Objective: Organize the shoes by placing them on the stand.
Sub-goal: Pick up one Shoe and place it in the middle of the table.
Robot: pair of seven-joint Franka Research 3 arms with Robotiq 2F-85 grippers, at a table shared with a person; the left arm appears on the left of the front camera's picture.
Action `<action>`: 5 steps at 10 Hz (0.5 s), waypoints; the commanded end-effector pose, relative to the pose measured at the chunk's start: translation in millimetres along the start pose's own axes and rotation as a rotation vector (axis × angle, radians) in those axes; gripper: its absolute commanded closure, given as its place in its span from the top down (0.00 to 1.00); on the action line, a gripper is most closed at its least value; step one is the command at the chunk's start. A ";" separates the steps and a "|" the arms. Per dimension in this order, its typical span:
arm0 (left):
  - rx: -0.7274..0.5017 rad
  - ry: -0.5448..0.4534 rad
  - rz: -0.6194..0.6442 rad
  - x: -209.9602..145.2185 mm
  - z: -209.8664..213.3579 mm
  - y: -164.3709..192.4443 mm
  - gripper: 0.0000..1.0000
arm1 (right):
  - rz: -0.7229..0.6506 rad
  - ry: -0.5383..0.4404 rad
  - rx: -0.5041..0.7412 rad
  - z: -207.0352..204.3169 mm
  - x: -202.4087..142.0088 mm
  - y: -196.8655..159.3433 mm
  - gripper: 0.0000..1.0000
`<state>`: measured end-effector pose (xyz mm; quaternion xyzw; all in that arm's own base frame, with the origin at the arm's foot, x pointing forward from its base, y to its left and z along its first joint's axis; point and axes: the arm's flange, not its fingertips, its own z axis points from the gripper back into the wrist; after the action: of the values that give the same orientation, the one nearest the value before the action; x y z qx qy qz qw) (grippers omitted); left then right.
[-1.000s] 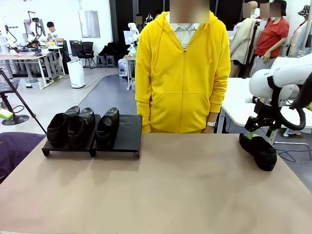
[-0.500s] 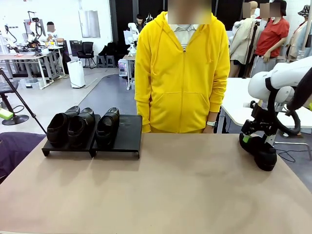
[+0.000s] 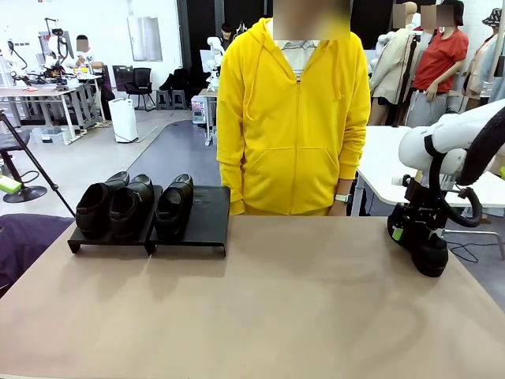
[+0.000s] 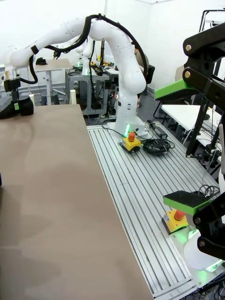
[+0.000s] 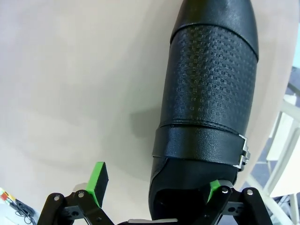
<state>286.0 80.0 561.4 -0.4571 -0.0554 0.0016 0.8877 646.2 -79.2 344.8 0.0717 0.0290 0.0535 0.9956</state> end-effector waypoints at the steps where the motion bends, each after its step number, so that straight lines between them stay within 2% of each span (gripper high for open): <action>1: -0.014 -0.002 0.000 -1.0 1.0 -1.0 1.00 | 0.024 0.021 0.034 7.5 7.7 -1.2 0.40; 2: -0.014 -0.002 0.000 -1.0 1.0 -1.0 1.00 | 0.027 0.022 0.044 7.3 7.8 -1.0 0.00; 5: -0.014 -0.002 0.000 -1.0 1.0 -1.0 1.00 | 0.032 0.022 0.043 6.7 6.8 2.2 0.00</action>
<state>286.0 80.0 561.4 -0.4571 -0.0554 0.0016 0.8877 647.1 -76.6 350.1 0.0780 0.0430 0.0605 0.9942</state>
